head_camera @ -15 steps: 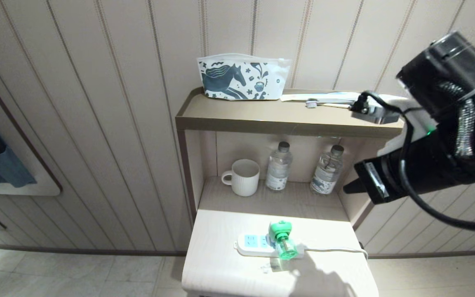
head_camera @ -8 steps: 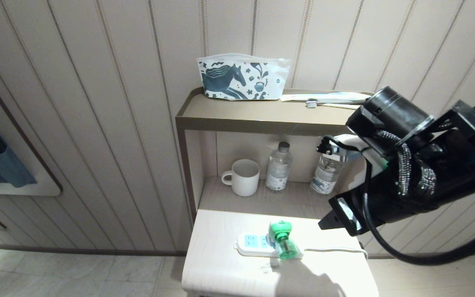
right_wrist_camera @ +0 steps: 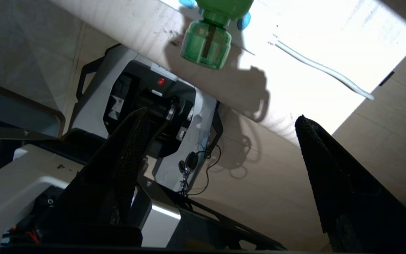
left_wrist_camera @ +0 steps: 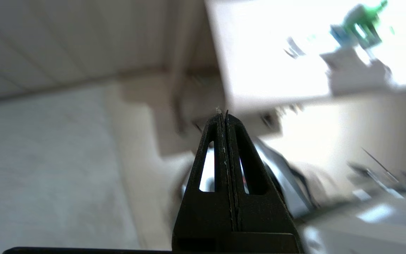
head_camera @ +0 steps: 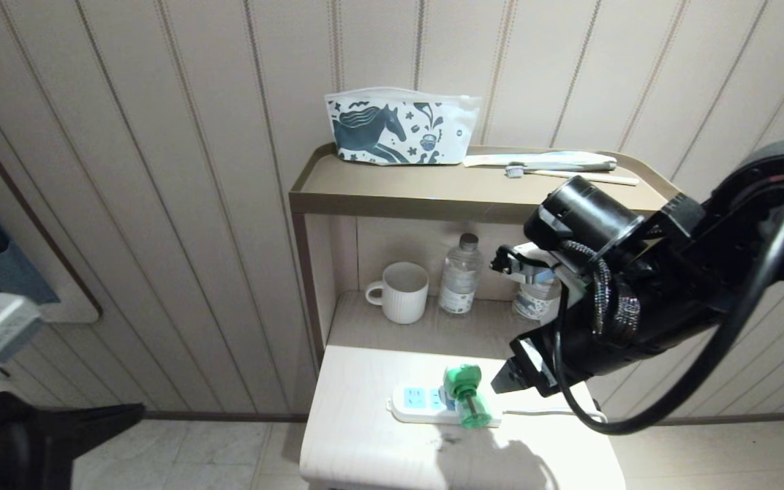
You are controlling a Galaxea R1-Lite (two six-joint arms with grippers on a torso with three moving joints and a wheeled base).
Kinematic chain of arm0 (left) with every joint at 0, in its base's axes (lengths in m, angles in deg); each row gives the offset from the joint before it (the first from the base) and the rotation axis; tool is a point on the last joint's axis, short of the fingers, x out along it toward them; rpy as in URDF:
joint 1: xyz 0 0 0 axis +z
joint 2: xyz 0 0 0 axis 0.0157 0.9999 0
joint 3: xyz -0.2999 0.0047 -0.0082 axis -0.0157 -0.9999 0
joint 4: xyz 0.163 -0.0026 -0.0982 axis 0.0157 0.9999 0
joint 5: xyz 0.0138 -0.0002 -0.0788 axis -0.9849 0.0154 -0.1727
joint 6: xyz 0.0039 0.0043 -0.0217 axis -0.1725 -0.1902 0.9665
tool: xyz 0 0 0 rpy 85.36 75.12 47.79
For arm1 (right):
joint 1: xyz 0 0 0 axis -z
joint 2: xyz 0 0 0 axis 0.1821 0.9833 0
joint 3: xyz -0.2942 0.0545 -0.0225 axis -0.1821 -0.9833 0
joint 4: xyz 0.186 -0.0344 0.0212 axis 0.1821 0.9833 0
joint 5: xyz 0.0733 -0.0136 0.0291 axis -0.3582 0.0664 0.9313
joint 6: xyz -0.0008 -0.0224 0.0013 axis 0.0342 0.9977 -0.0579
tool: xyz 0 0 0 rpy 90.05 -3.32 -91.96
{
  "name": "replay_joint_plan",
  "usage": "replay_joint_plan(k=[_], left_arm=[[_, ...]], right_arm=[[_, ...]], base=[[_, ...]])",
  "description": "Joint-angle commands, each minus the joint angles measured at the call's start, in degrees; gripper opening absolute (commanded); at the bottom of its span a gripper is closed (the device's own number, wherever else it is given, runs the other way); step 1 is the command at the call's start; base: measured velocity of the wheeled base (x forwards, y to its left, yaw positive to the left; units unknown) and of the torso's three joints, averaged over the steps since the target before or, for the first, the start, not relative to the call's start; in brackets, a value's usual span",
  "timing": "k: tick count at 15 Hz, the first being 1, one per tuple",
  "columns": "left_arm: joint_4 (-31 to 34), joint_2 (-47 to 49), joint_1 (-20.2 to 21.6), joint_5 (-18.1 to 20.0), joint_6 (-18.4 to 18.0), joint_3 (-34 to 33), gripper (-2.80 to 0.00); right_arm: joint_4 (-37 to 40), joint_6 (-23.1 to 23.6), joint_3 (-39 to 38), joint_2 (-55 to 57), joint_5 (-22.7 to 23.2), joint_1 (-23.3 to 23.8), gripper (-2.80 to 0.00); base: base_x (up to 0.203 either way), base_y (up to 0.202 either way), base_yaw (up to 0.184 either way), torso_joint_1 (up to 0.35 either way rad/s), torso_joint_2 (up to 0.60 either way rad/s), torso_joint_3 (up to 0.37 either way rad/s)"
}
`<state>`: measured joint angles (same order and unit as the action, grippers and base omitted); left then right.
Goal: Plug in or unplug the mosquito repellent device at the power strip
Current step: Hold the socket with your left hand and unplug it with your right hand
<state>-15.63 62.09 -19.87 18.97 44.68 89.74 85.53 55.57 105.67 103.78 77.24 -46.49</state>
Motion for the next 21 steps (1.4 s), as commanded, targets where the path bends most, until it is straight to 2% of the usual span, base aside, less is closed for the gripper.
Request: replay_joint_plan(k=[1,4,9,17,19,21], left_arm=[[-1.33,16.99,-9.03,-1.41,3.98,2.97,-2.8],[-6.33,30.43,-15.66,-3.67,7.0,9.19,-2.8],[-9.04,46.38,-20.08,-4.84,8.52,21.0,-2.8],[-9.41,62.48,-23.75,-10.25,8.45,37.34,-2.8],[-9.43,65.51,-24.05,-13.35,8.19,39.48,-2.8],[-9.63,66.03,-24.41,-14.41,8.3,39.38,-2.8]], right_arm=[[-1.19,-0.09,0.03,3.17,0.07,-0.04,0.0],[-2.43,-0.09,0.46,5.68,0.27,0.03,0.0],[-4.21,-0.03,-0.43,8.12,0.36,0.7,0.0],[-7.64,0.0,-1.61,12.05,0.11,1.3,0.0],[-8.79,0.0,-1.6,13.1,0.05,1.65,0.0],[-9.04,0.0,-1.51,14.05,-0.05,2.04,0.0]], base=[[0.0,0.0,0.0,0.0,0.0,0.0],[0.0,0.0,0.0,0.0,0.0,0.0],[0.0,0.0,0.0,0.0,0.0,0.0],[0.0,0.0,0.0,0.0,0.0,0.0],[0.0,0.0,0.0,0.0,0.0,0.0],[0.0,0.0,0.0,0.0,0.0,0.0]])
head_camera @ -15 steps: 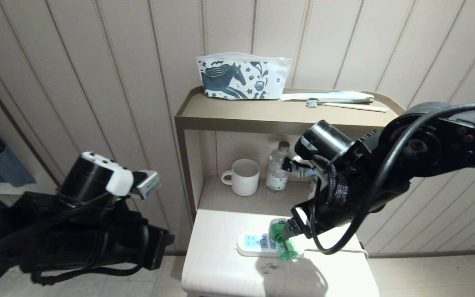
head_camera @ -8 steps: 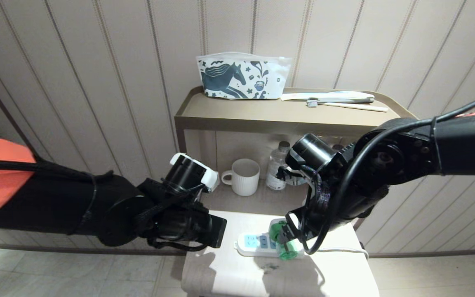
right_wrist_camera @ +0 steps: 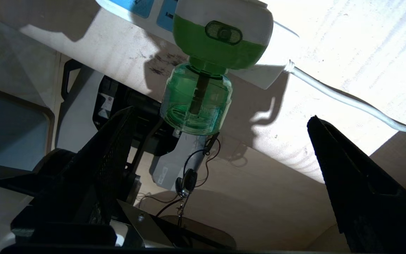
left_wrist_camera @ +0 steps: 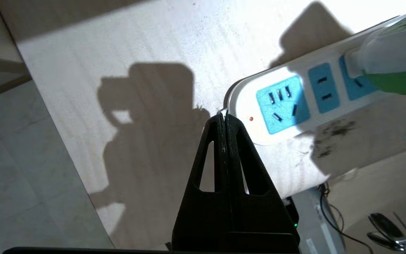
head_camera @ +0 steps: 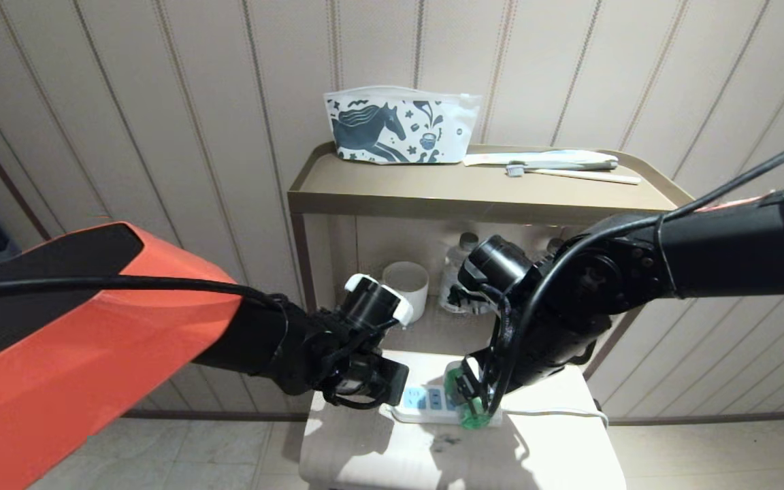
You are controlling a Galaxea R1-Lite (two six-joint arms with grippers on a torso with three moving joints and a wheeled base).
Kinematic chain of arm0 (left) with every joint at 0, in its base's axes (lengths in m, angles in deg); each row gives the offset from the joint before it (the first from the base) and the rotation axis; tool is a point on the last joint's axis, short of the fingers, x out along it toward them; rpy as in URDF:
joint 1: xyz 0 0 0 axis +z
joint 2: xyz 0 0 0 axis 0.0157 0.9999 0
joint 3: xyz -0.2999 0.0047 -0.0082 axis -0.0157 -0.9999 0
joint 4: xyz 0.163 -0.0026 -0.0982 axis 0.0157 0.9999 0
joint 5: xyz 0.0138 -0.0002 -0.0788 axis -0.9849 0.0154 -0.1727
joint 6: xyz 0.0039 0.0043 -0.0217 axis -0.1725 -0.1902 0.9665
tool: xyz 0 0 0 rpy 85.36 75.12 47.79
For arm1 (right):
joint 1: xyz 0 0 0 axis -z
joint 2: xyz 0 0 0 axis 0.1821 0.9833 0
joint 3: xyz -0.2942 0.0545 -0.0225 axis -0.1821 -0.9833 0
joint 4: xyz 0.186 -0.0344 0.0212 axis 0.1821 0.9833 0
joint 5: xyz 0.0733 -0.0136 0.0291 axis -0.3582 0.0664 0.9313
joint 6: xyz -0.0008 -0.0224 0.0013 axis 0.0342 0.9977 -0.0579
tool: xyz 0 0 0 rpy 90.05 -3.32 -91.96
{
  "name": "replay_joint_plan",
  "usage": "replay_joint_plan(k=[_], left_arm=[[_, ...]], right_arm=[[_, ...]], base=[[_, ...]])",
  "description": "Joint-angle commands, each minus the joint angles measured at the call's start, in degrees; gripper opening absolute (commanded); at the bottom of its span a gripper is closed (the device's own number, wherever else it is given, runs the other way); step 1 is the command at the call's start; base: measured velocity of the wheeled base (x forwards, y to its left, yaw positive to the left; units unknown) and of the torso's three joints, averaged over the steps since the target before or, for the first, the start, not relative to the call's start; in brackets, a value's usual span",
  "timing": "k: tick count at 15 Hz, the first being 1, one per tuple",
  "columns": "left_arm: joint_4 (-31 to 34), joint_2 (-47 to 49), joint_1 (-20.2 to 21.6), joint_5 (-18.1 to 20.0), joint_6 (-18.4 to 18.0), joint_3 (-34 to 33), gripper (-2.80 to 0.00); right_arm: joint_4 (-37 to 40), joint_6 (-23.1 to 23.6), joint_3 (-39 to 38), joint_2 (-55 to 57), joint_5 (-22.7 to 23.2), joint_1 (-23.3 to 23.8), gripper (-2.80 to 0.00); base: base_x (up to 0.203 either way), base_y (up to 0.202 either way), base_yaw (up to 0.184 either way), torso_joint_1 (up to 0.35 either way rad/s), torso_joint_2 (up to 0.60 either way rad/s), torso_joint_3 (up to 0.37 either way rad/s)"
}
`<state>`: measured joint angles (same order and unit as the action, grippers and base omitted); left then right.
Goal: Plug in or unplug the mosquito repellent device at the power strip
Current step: Hold the socket with your left hand and unplug it with your right hand
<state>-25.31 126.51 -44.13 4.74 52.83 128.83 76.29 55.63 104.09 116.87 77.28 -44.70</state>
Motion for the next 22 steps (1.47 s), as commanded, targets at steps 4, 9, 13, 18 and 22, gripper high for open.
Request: replay_joint_plan(k=[4,9,13,18,22], left_arm=[[-0.04,2.58,-0.14,-1.18,0.54,0.48,-2.8],[0.0,3.49,-0.22,-1.16,1.07,2.79,-2.8],[0.47,4.29,-0.84,-1.25,1.78,5.32,-2.8],[0.49,5.65,-1.64,-1.53,1.86,5.49,-2.8],[0.31,5.74,-1.81,-1.44,1.93,5.83,-2.8]], right_arm=[[-1.45,-0.06,0.43,3.14,0.14,1.16,0.0],[-4.02,-0.06,0.41,4.91,0.14,1.24,0.0],[-4.11,-0.06,0.62,5.32,0.06,2.04,0.0],[-4.11,-0.01,0.84,6.29,-0.02,2.29,0.0],[-4.11,-0.06,1.11,6.61,-0.03,2.3,0.0]], base=[[0.0,0.0,0.0,0.0,0.0,0.0],[0.0,0.0,0.0,0.0,0.0,0.0],[0.0,0.0,0.0,0.0,0.0,0.0],[0.0,0.0,0.0,0.0,0.0,0.0],[0.0,0.0,0.0,0.0,0.0,0.0]])
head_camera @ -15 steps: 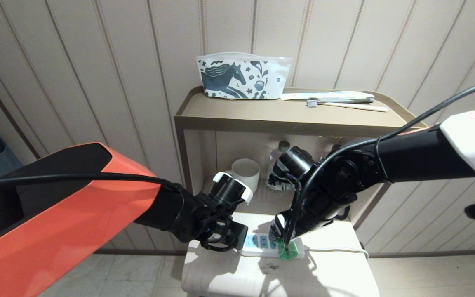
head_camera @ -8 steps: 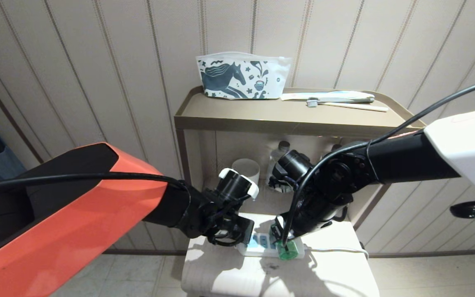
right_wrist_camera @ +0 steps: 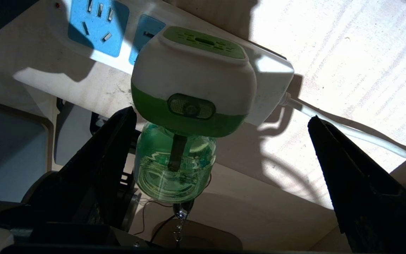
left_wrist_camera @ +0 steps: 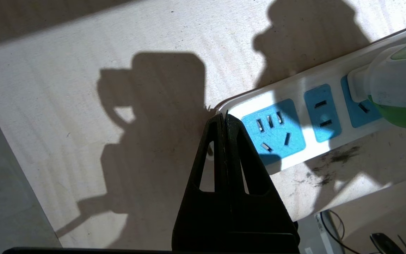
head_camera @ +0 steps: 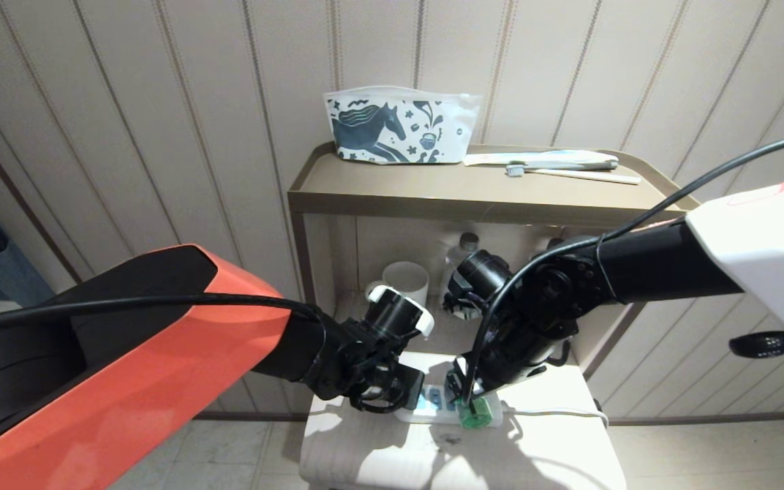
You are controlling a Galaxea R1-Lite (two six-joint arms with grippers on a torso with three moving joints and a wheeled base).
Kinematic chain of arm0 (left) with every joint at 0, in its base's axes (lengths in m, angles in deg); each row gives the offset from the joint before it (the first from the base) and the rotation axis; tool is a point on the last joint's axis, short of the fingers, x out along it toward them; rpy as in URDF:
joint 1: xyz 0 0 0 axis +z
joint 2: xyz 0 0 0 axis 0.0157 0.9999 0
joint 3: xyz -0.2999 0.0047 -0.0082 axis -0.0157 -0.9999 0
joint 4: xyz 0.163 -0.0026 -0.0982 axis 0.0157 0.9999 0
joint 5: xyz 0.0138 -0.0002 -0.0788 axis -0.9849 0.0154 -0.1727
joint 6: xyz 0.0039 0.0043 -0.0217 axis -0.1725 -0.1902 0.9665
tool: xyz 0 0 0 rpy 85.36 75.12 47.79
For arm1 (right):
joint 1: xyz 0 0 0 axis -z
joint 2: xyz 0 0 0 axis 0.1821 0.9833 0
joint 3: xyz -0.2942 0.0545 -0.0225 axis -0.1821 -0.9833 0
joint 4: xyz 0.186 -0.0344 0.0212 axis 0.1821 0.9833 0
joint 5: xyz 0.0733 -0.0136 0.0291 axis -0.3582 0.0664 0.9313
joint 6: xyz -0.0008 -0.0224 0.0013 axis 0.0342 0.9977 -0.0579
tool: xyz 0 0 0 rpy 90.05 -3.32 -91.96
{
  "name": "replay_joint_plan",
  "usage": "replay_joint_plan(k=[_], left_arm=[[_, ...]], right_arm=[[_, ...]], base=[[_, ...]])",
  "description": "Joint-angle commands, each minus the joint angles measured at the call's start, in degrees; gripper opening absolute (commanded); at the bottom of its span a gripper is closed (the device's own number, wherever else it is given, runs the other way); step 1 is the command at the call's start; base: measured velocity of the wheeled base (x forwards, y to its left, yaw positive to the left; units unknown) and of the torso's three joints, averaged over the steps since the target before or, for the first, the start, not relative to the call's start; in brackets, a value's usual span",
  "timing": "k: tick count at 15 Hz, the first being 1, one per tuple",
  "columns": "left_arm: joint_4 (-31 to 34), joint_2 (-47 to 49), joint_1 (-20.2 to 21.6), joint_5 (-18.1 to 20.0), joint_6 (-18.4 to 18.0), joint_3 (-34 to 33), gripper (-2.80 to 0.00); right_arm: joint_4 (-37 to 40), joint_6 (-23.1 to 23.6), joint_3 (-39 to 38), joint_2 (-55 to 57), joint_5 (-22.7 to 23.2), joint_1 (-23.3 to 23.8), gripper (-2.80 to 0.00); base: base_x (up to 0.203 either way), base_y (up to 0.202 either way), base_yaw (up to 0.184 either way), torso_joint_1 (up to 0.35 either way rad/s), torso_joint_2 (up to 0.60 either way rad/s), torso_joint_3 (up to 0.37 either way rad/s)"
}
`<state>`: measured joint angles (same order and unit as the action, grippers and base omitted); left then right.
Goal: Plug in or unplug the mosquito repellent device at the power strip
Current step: Hold the socket with your left hand and unplug it with your right hand
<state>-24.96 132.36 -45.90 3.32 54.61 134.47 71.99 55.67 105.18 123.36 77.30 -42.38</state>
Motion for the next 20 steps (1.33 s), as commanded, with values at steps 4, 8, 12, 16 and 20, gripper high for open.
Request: replay_joint_plan(k=[4,8,12,16,20], left_arm=[[0.01,-0.61,-0.49,-0.1,0.53,0.36,-2.8],[-0.22,0.62,-0.92,-0.03,0.6,0.29,-2.8],[-0.39,2.88,-0.92,-0.11,0.44,0.72,-2.8],[-0.3,3.5,-0.92,-0.11,0.63,1.51,-2.8],[-0.19,2.48,-0.95,-0.02,0.81,0.75,-2.8]], right_arm=[[0.19,-0.01,0.43,0.52,-0.06,-0.01,0.0],[0.19,-0.01,0.56,0.55,-0.14,-0.1,0.0],[0.19,-0.01,1.34,1.8,-0.3,-0.01,0.0],[0.19,-0.01,2.93,3.81,-0.23,-0.1,0.0],[-0.21,-0.06,3.19,4.95,-0.23,-0.42,0.0]], base=[[0.0,0.0,0.0,0.0,0.0,0.0],[0.0,0.0,0.0,0.0,0.0,0.0],[0.0,0.0,0.0,0.0,0.0,0.0],[0.0,0.0,0.0,0.0,0.0,0.0],[0.0,0.0,0.0,0.0,0.0,0.0]])
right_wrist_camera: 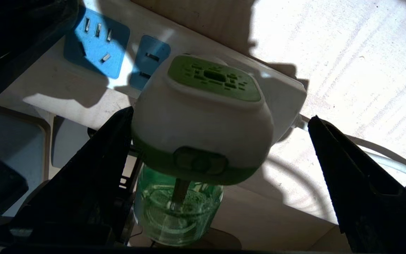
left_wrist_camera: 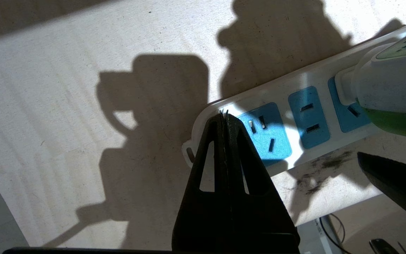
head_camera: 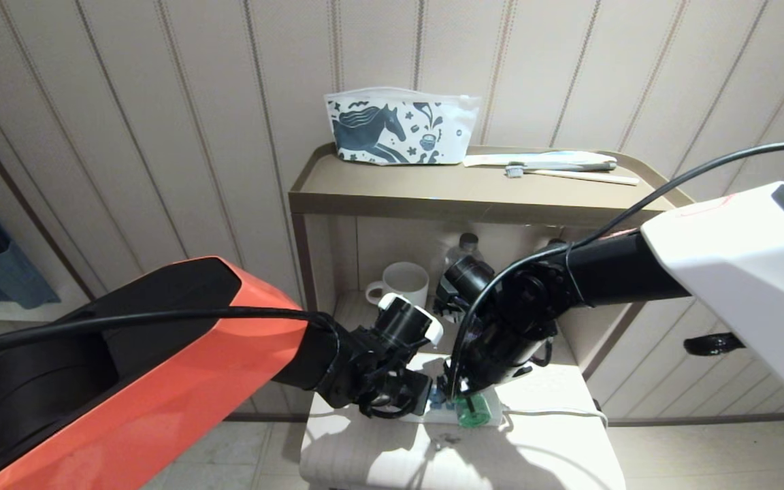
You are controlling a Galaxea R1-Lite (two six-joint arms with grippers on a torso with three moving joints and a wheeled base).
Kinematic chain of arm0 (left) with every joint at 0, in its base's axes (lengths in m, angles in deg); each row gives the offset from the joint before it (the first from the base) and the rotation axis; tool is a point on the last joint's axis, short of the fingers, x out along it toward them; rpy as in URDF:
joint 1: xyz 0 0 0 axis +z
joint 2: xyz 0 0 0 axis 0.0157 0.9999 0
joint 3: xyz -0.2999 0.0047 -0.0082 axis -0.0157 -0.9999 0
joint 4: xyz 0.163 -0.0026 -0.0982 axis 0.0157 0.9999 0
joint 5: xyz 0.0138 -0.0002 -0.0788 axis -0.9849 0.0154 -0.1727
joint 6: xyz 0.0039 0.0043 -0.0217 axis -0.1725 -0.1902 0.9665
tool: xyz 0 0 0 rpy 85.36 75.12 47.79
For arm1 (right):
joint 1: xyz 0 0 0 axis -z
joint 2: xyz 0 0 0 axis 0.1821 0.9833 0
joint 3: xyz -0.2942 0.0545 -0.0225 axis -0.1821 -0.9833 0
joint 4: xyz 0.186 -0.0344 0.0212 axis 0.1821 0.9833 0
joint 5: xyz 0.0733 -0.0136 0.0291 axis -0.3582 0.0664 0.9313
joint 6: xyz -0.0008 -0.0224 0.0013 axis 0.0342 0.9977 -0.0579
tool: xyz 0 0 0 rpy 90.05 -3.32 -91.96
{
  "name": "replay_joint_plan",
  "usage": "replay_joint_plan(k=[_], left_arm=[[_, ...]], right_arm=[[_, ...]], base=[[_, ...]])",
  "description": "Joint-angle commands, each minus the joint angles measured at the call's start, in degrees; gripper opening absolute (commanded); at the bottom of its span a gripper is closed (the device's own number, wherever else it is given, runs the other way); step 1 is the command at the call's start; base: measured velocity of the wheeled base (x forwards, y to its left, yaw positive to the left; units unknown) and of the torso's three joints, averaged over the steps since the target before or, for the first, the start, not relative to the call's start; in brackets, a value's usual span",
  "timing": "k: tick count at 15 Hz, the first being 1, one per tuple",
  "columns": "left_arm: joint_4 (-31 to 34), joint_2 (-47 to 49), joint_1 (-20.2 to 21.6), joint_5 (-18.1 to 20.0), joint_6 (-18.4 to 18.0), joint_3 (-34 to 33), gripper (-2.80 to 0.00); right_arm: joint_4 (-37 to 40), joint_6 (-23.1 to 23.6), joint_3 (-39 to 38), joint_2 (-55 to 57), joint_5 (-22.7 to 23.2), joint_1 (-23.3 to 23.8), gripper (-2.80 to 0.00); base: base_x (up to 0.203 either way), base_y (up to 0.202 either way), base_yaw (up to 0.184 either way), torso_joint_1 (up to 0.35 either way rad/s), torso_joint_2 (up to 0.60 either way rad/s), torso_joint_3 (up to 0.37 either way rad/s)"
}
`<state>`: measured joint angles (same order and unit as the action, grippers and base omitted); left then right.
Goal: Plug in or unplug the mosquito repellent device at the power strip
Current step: Hold the socket with your left hand and unplug it with your right hand
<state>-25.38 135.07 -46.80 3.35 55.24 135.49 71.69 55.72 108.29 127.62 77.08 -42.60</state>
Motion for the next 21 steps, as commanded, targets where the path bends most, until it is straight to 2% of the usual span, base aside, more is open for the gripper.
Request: replay_joint_plan(k=[1,5,13,21], left_arm=[[0.32,-0.79,-0.29,-0.06,0.3,-0.8,-2.8],[0.2,-1.06,-0.99,-0.14,0.33,-1.18,-2.8],[0.2,-1.85,-1.78,-0.23,1.03,-1.44,-2.8],[0.2,-1.85,-1.96,-1.29,1.21,-1.53,-2.8]], right_arm=[[-0.36,-0.15,0.08,0.97,-0.01,-0.31,0.0],[-2.2,-0.91,1.22,2.99,-0.19,-0.49,0.0],[-1.89,-11.8,3.57,3.06,-0.54,-1.02,0.0],[-1.81,-12.46,3.14,2.71,-2.49,-0.94,0.0]], base=[[0.0,0.0,0.0,0.0,0.0,0.0],[0.0,0.0,0.0,0.0,0.0,0.0],[0.0,0.0,0.0,0.0,0.0,0.0],[0.0,0.0,0.0,0.0,0.0,0.0]])
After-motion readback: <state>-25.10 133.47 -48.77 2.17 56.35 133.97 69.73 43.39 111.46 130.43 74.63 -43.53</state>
